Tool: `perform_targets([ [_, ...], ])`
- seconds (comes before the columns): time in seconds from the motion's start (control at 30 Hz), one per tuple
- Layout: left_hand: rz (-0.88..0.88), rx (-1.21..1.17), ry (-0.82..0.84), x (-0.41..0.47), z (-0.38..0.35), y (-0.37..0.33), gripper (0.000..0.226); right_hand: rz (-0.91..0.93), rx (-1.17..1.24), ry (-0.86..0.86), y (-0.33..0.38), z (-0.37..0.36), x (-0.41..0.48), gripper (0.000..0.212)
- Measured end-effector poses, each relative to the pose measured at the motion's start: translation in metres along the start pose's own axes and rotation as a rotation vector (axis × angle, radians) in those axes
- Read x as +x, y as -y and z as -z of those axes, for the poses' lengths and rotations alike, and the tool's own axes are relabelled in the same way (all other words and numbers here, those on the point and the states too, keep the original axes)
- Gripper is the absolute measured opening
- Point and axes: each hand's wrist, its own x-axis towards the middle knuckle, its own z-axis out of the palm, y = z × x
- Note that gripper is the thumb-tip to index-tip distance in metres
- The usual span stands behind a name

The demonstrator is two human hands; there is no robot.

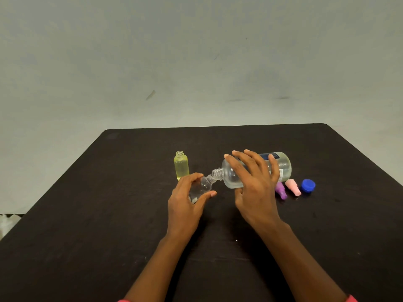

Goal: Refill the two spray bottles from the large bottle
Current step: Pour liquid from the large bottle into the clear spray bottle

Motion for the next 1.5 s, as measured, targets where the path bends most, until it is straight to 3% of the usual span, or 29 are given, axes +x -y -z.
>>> perform_targets([
  [1.5,0.019,0.010,0.008,-0.0001,-0.0006,0.0009,0.049,0.008,0.009,0.005,-0.0009,-0.0008,-0.0005,0.088],
])
